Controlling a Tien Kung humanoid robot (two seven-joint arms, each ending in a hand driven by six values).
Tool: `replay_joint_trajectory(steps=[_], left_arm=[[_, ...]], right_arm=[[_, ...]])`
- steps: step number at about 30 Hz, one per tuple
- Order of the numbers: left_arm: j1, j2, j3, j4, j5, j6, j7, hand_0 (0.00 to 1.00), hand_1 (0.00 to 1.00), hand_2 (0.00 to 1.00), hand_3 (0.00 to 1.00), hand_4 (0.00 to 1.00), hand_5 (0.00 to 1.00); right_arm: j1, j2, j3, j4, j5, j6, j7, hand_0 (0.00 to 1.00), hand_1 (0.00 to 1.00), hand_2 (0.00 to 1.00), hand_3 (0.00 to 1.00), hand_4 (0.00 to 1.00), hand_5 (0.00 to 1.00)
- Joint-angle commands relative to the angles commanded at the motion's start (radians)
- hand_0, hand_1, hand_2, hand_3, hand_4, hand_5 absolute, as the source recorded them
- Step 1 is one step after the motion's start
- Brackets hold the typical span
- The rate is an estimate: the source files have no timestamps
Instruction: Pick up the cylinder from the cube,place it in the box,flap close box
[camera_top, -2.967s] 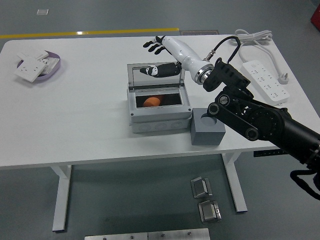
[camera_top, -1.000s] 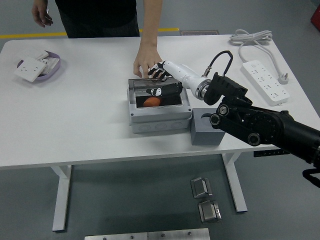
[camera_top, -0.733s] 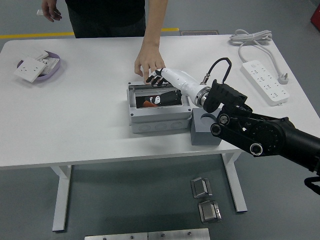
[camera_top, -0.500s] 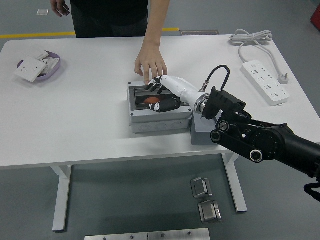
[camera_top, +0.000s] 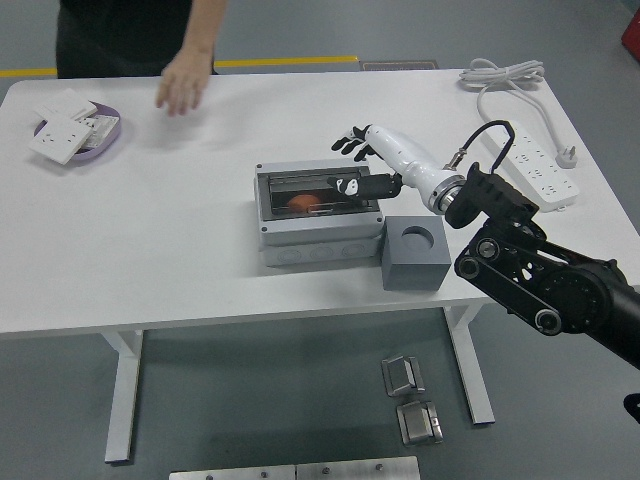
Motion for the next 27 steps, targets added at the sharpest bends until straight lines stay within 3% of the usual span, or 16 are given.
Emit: replay_joint_trajectory(steps=[5,10,18,21,22,27], left_arm=[[0.014,-0.006,-0.007,0.000,-0.003,0.007,0.001,0.596,0.620,0.568,0.603,0.642,0.291],[0.025,-0.011,-0.009,0.000,-0.009,0.010,0.000,0.596,0.621,0.568,0.603,0.642,0.291],[0.021,-0.006,-0.001,0.000,-0.007,0.009,-0.014,0.595,0.620,0.568,0.603,0.642,0.291],[0.016,0.000,0.004,0.000,-0.009,0.008,-0.021,0.595,0.620,0.568,0.603,0.642,0.291],[0.014,0.001,0.007,0.000,-0.010,0.007,-0.024,0.595,0.621,0.567,0.602,0.641,0.293],[0.013,0.005,0.007,0.000,-0.012,0.007,-0.035,0.595,0.621,0.567,0.602,0.641,0.293]], right_arm=[[-0.131,0.002,0.192,0.081,0.037,-0.060,0.084,0.698,0.623,0.692,0.704,0.765,0.378],[-0.269,0.020,0.381,0.063,0.124,-0.130,0.188,0.700,0.622,0.687,0.699,0.766,0.382],[-0.446,0.051,0.670,0.031,0.306,-0.136,0.350,0.697,0.654,0.695,0.688,0.766,0.384],[-0.471,0.066,0.746,0.039,0.357,-0.134,0.380,0.697,0.654,0.695,0.688,0.766,0.384],[-0.478,0.070,0.773,0.044,0.369,-0.134,0.388,0.744,0.737,0.739,0.707,0.769,0.378],[-0.507,0.066,0.886,0.071,0.395,-0.140,0.402,0.744,0.737,0.739,0.707,0.769,0.378]])
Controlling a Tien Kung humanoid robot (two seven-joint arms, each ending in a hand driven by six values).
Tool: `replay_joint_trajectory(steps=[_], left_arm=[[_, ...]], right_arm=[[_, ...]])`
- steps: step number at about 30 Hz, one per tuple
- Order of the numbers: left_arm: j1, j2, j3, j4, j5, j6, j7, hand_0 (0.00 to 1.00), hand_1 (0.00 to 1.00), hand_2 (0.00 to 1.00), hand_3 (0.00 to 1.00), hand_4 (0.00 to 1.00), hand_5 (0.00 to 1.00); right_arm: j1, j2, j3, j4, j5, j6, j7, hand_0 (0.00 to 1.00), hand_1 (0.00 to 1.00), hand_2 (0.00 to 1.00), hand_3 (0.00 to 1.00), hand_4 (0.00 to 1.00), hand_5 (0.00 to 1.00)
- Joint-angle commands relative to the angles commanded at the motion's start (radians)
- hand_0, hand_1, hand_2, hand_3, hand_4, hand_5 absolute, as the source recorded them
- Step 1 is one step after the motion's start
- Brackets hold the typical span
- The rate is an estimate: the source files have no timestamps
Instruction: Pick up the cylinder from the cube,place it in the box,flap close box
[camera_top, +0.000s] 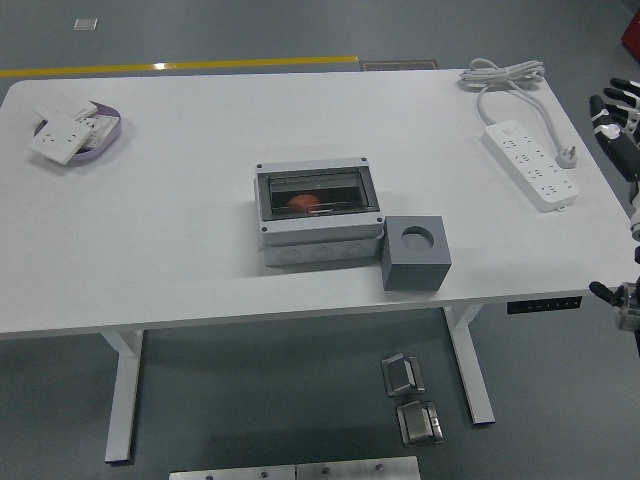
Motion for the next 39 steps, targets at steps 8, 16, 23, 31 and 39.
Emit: replay_joint_trajectory(steps=[8,16,23,31,39], left_arm=[[0.001,-0.006,-0.026,0.000,0.015,0.002,0.012,0.596,0.621,0.568,0.603,0.642,0.293],[-0.005,-0.002,-0.032,0.000,0.015,-0.002,0.013,0.596,0.620,0.568,0.602,0.642,0.294],[-0.006,0.003,-0.035,0.000,0.010,-0.005,0.009,0.596,0.621,0.568,0.603,0.642,0.293],[-0.009,0.000,-0.034,0.000,0.005,-0.005,0.008,0.595,0.621,0.568,0.603,0.641,0.293],[-0.013,-0.003,-0.039,0.000,0.005,-0.004,0.012,0.596,0.621,0.568,0.604,0.642,0.293]], right_arm=[[-0.022,-0.006,0.102,0.014,0.025,-0.025,0.025,0.744,0.726,0.745,0.730,0.771,0.376],[-0.011,-0.002,0.103,0.013,0.017,-0.025,0.014,0.742,0.722,0.735,0.708,0.770,0.380],[-0.013,0.008,0.101,0.009,0.010,-0.021,0.006,0.740,0.720,0.733,0.709,0.778,0.379],[-0.013,0.006,0.102,0.007,0.005,-0.019,0.001,0.739,0.719,0.731,0.711,0.791,0.363],[0.005,0.005,0.078,0.006,0.002,-0.014,0.001,0.740,0.718,0.729,0.710,0.789,0.359]])
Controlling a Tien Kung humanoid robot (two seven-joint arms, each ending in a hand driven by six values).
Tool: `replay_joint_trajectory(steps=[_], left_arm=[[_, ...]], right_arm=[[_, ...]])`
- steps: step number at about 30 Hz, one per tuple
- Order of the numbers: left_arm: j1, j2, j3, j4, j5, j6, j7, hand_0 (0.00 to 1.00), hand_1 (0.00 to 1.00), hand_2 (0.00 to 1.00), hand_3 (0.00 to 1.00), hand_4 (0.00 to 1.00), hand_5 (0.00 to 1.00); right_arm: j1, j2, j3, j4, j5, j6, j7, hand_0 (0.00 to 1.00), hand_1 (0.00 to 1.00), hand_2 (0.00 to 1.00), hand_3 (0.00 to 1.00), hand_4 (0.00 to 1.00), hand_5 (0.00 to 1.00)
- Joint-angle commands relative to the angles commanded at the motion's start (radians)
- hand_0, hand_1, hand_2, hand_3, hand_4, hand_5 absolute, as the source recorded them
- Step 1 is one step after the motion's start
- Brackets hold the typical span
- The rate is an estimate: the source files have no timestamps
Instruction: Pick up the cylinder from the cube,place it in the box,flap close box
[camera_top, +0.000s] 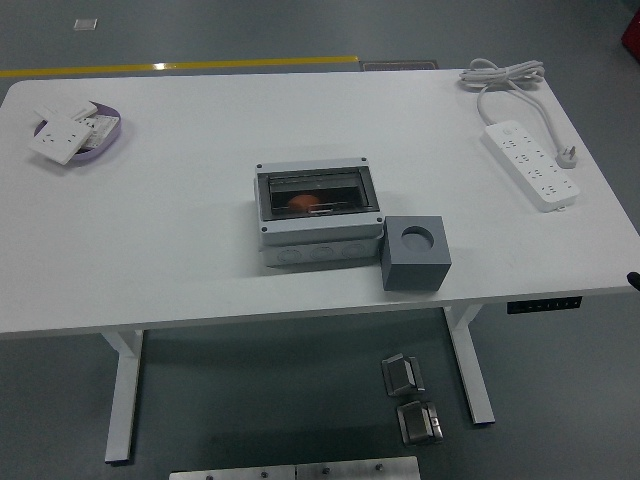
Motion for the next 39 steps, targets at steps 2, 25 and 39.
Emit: replay_joint_trajectory(steps=[2,25,39], left_arm=[[-0.001,-0.001,0.000,0.000,-0.001,0.000,0.000,0.596,0.621,0.568,0.604,0.642,0.293],[-0.003,-0.004,0.005,0.000,-0.004,-0.001,-0.003,0.596,0.621,0.568,0.604,0.641,0.294],[-0.007,-0.004,0.006,0.000,-0.005,-0.004,-0.001,0.596,0.622,0.568,0.603,0.641,0.296]], right_arm=[[0.004,0.001,-0.004,-0.001,0.002,0.002,0.000,0.740,0.718,0.729,0.710,0.789,0.359],[0.020,-0.003,-0.029,-0.006,-0.009,0.005,-0.009,0.744,0.717,0.728,0.702,0.787,0.353],[0.023,-0.005,-0.033,-0.008,-0.012,0.003,-0.012,0.743,0.716,0.727,0.702,0.788,0.356]])
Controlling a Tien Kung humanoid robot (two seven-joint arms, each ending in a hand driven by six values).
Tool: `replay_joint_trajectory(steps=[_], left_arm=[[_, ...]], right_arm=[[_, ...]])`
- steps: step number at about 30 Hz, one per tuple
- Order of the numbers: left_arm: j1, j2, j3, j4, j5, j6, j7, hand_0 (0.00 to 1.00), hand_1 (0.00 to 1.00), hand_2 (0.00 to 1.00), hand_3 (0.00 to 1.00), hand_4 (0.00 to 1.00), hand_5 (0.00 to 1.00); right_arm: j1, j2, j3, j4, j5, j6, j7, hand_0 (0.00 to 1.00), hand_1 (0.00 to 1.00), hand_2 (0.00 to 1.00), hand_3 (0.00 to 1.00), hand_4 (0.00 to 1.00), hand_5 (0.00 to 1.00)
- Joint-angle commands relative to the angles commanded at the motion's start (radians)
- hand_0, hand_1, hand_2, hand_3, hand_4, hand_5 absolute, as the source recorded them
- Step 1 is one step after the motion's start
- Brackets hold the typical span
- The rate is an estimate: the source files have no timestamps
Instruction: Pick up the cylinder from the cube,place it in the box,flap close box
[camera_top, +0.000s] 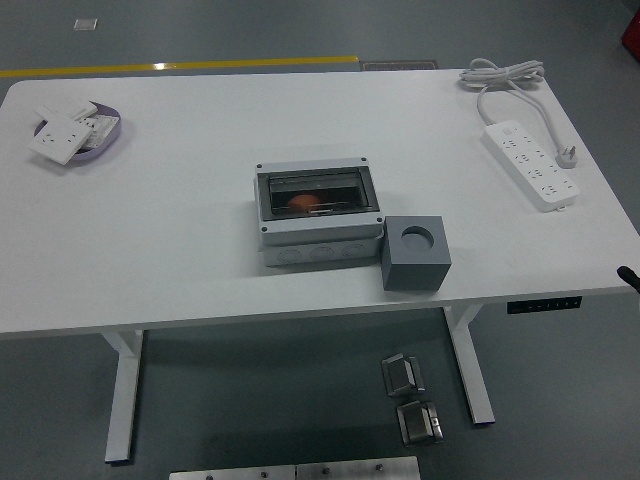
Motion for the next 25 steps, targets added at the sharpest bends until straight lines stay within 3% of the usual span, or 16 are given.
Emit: replay_joint_trajectory(steps=[25], left_arm=[[0.001,0.002,-0.004,0.000,0.004,-0.007,0.006,0.596,0.621,0.568,0.603,0.639,0.291]], right_arm=[[0.003,0.000,-0.005,-0.001,-0.011,-0.004,-0.005,0.742,0.716,0.725,0.701,0.790,0.361]])
